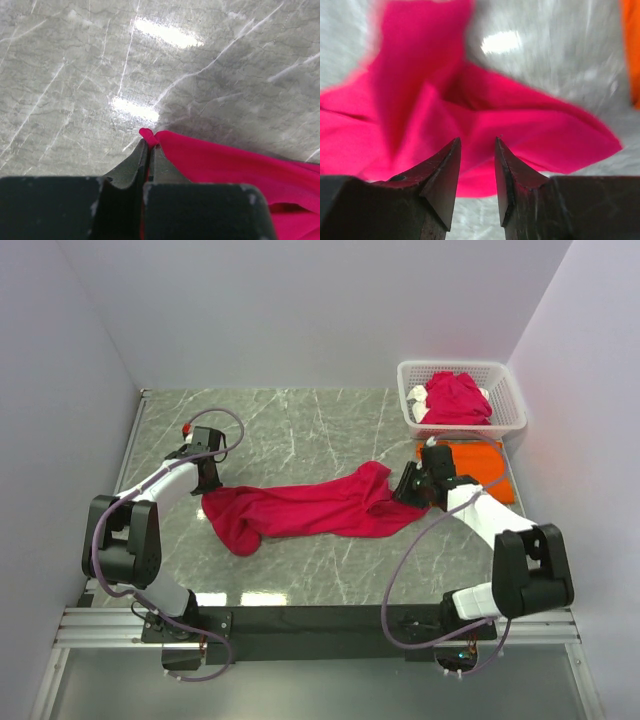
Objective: Fold and stack the t-shirts
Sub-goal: Flatten the tshirt out
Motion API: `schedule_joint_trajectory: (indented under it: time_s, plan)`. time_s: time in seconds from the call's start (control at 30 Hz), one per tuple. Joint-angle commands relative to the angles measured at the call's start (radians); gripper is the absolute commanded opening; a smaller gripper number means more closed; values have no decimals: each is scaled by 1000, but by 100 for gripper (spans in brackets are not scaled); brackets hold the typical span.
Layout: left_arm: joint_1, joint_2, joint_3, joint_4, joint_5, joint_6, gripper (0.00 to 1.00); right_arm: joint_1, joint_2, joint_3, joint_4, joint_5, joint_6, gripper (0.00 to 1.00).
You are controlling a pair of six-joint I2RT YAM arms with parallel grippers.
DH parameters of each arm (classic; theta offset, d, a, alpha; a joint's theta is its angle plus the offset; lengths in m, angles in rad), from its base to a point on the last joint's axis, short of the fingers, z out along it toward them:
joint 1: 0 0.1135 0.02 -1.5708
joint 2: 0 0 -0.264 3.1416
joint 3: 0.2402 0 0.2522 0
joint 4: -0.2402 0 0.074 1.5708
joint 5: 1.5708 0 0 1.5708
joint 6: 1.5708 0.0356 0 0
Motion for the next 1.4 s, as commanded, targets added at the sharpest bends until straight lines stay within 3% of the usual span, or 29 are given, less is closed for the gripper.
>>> schedule_joint_trajectory:
  time_s: [0.0,0.23,0.43,0.73,0.9,1.23,1.37]
  plan:
    - [4,-34,0,18,-19,8,1,-3,33,-53,44,-56,27,40]
    - [4,-29,4,13,-30,6,1,-5,-82,-158,-19,-73,18,40]
    - [4,-24,5,13,-31,5,1,-34,-194,-135,86,-90,19,43]
    - [4,-24,2,15,-31,6,1,-79,-25,-120,291,-209,87,45]
    - [4,-20,3,13,-34,6,1,-79,88,-87,371,-280,76,53]
    - [4,-15,5,15,-30,8,1,30,136,-23,329,-298,64,64]
    - [4,-18,4,15,-27,6,1,88,142,11,257,-208,33,68]
